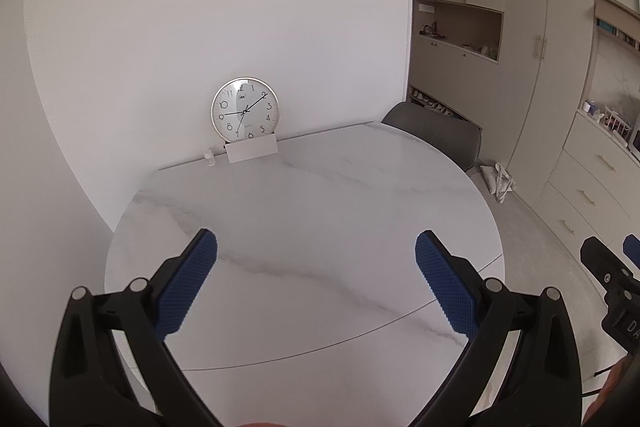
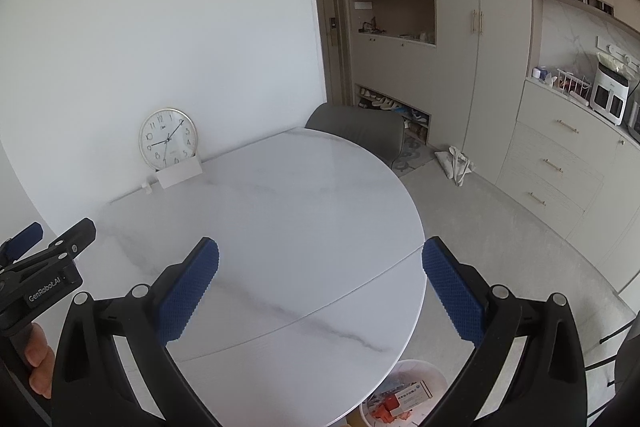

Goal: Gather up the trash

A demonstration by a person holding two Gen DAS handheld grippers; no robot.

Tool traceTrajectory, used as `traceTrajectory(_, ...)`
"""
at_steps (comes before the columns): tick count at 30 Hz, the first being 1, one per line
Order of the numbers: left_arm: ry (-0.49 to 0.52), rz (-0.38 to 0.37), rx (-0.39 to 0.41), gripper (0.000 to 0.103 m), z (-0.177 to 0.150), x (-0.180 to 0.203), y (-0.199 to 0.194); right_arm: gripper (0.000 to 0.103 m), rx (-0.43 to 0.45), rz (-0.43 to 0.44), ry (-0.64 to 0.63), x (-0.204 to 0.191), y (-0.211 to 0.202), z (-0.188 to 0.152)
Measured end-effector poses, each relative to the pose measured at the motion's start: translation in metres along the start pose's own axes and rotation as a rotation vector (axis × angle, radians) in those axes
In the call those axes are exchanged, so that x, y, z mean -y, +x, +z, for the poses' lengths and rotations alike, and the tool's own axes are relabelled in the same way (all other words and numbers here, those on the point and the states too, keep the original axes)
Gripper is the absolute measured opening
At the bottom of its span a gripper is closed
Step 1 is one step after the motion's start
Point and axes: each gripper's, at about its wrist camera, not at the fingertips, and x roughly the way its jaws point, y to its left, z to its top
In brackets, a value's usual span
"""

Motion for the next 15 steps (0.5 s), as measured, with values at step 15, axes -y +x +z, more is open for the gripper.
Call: traceTrajectory(15, 0.007, -0.015, -0.010, 0.095, 0.0001, -0.0012, 0.0085, 0.101, -0.018, 0.002, -0.009, -0.0076, 0.0072, -0.0001)
